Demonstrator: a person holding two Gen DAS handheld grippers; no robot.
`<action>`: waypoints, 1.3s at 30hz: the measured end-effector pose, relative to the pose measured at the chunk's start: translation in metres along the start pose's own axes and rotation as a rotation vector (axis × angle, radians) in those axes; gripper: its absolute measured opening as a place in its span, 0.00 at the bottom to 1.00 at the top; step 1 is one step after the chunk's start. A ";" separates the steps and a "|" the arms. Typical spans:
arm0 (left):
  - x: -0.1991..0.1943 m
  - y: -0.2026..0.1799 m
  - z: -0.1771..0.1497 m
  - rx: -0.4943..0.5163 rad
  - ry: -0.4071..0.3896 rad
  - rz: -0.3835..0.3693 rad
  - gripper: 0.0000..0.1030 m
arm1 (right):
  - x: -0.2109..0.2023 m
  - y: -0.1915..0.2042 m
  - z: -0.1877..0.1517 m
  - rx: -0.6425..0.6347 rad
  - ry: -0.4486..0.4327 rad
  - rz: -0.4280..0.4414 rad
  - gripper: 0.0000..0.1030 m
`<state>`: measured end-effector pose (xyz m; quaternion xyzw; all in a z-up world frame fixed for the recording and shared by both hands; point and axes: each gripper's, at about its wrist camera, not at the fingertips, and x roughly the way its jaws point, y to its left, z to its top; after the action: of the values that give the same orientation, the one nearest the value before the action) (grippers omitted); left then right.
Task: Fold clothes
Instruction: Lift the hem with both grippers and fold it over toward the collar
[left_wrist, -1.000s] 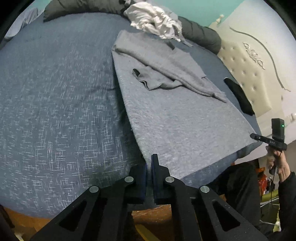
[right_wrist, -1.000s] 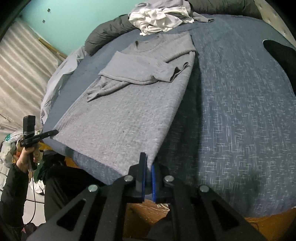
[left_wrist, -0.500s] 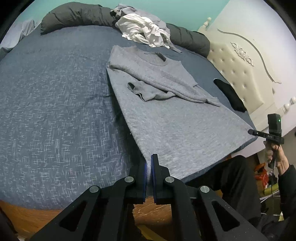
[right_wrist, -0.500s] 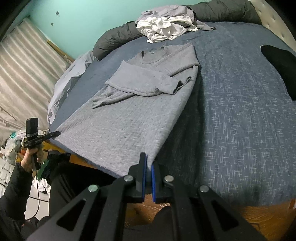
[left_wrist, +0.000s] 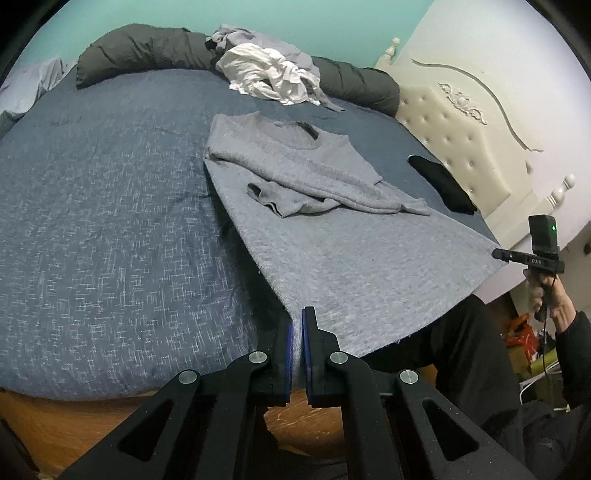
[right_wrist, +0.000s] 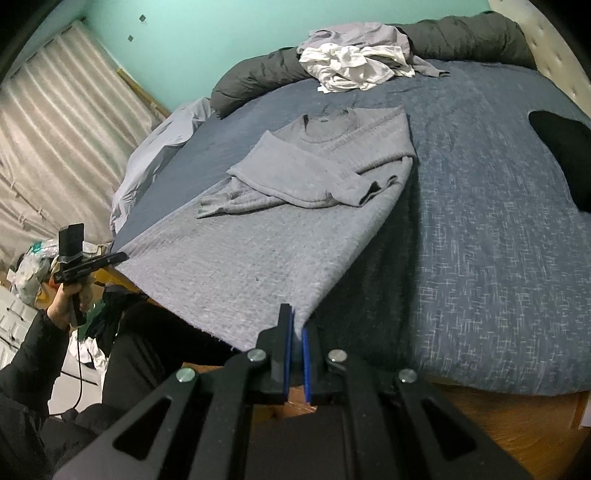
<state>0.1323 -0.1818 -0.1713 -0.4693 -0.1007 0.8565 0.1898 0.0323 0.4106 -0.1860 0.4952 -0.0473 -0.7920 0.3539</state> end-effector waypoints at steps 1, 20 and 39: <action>-0.004 -0.002 -0.001 0.005 -0.003 -0.001 0.04 | -0.002 0.002 -0.001 -0.006 -0.001 0.002 0.04; -0.011 -0.017 0.013 0.065 0.005 0.011 0.05 | -0.008 0.013 0.010 -0.052 -0.010 -0.010 0.04; 0.021 0.011 0.106 0.008 -0.029 0.044 0.05 | 0.012 -0.020 0.114 -0.007 -0.076 -0.031 0.04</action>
<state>0.0303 -0.1822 -0.1336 -0.4579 -0.0897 0.8677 0.1715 -0.0745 0.3866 -0.1462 0.4641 -0.0500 -0.8159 0.3412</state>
